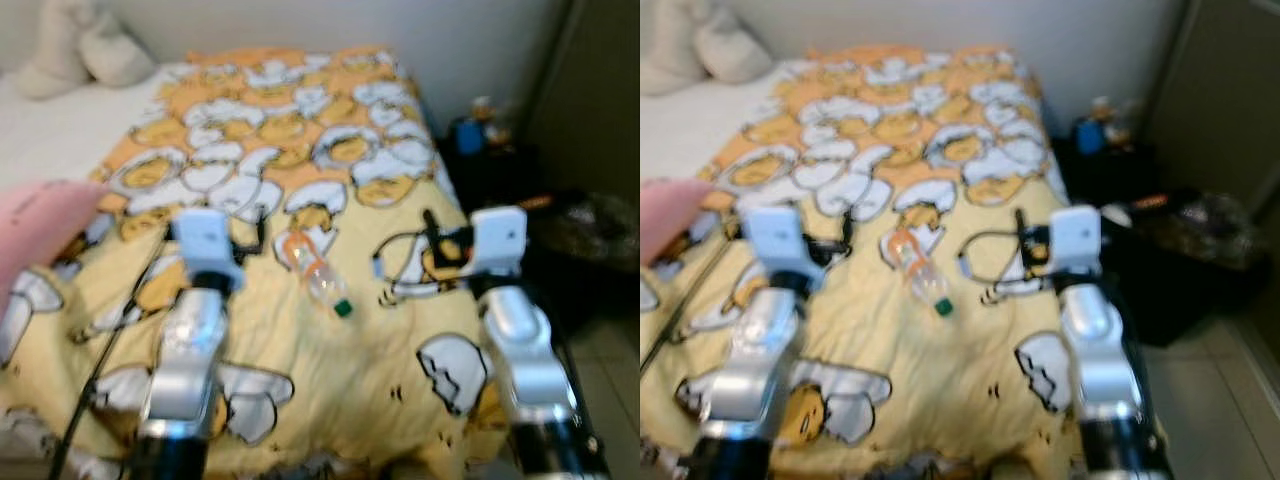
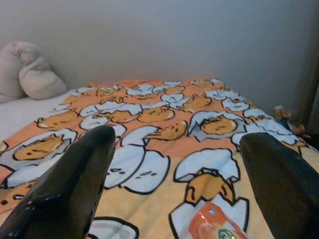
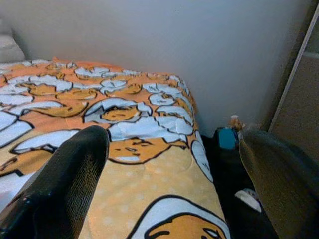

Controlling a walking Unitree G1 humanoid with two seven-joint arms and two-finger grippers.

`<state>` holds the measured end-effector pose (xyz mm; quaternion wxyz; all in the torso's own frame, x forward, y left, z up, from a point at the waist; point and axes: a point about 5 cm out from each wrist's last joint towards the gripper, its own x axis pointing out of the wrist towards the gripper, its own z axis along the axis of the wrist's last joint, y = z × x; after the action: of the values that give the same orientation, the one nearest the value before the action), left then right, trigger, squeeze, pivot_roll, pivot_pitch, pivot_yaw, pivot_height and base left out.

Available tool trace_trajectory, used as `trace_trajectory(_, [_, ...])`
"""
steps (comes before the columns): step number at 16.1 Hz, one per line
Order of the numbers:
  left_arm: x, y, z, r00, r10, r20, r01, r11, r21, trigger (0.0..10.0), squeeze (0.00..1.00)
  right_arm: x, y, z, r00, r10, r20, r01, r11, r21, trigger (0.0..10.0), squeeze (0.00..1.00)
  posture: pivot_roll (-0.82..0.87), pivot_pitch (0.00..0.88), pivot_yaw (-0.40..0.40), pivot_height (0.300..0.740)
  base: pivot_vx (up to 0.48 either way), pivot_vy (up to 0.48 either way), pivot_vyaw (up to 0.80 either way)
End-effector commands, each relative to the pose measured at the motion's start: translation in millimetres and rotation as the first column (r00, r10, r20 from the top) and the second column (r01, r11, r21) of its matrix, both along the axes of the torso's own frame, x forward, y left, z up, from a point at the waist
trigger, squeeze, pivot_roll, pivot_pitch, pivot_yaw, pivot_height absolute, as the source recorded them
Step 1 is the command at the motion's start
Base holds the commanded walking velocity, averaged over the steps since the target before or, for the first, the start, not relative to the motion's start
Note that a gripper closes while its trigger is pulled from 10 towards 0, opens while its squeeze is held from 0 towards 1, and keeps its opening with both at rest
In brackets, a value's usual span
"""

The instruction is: Clean up the room

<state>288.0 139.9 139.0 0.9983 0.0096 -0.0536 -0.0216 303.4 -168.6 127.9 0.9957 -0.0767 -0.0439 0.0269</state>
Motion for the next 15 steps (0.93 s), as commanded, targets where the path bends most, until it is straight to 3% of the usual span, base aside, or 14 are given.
trace_trajectory(1, [1.2, 9.9, -3, 0.999, 0.031, -0.019, -0.030, 0.999, 0.031, 10.0, 0.00, 3.6, 11.0, 4, 0.999, 0.038, 0.010, -0.038, 0.999, 0.007, 10.0, 0.00, -0.10, 0.000, 0.080, 0.735, 0.000, 0.480, 0.00])
trace_trajectory(2, [5.1, 9.7, -4, 0.997, 0.074, -0.027, -0.071, 0.993, 0.090, 10.0, 0.00, 14.7, 21.2, -1, 0.994, 0.097, -0.053, -0.098, 0.995, -0.017, 10.0, 0.00, -0.10, 0.000, 0.087, 0.735, 0.000, 0.000, 0.00])
trace_trajectory(3, [12.6, 7.2, -4, 0.997, 0.052, -0.050, -0.048, 0.996, 0.081, 10.0, 0.00, 26.4, 26.2, -7, 0.984, 0.125, -0.129, -0.128, 0.992, -0.013, 10.0, 0.00, -0.10, 0.000, 0.094, 0.735, 0.000, 0.000, 0.00])
trace_trajectory(5, [19.8, -1.2, -2, 0.992, -0.093, -0.089, 0.100, 0.993, 0.069, 10.0, 0.00, 39.5, 29.4, -9, 0.969, 0.143, -0.199, -0.146, 0.989, 0.002, 10.0, 0.00, -0.08, 0.000, 0.102, 0.735, 0.000, 0.000, 0.00])
trace_trajectory(7, [22.9, 1.9, -7, 0.958, -0.232, -0.170, 0.248, 0.966, 0.078, 10.0, 0.00, 51.5, 27.1, -8, 0.964, 0.128, -0.234, -0.126, 0.992, 0.024, 10.0, 0.00, -0.07, 0.000, 0.119, 0.735, 0.000, 0.000, 0.00])
trace_trajectory(10, [14.1, 7.5, -5, 0.912, -0.349, -0.216, 0.374, 0.923, 0.087, 10.0, 0.00, 70.1, 14.8, 1, 0.975, 0.017, -0.220, -0.022, 1.000, -0.019, 10.0, 0.00, -0.04, 0.021, 0.142, 0.735, 0.000, 0.000, 0.00])
trace_trajectory(12, [9.8, 10.8, -4, 0.906, -0.359, -0.225, 0.384, 0.920, 0.078, 10.0, 0.00, 75.6, 14.8, 3, 0.974, 0.004, -0.225, -0.003, 1.000, 0.005, 10.0, 0.00, -0.02, 0.036, 0.146, 0.735, 0.000, 0.000, 0.00])
trace_trajectory(15, [-11.0, 18.4, -6, 0.883, -0.376, -0.281, 0.407, 0.912, 0.060, 10.0, 0.00, 81.2, 24.8, -3, 0.955, 0.028, -0.296, -0.028, 1.000, 0.005, 10.0, 0.00, 0.05, 0.104, 0.152, 0.735, 0.000, 0.000, 0.00])
